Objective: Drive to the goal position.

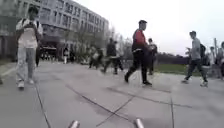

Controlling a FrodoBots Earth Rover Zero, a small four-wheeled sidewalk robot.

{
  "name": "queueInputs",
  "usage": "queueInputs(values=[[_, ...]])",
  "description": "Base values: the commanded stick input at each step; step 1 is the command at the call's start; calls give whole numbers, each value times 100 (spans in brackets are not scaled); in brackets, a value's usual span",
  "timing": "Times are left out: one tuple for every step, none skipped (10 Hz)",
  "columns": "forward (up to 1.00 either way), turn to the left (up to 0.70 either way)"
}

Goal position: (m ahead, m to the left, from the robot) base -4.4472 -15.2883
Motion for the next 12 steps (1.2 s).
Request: queueInputs(values=[[0, -85], [0, -85], [0, -85], [0, -85], [0, -85], [0, -85], [0, -85], [0, -70], [0, -27], [0, -7], [0, -6], [0, -7]])
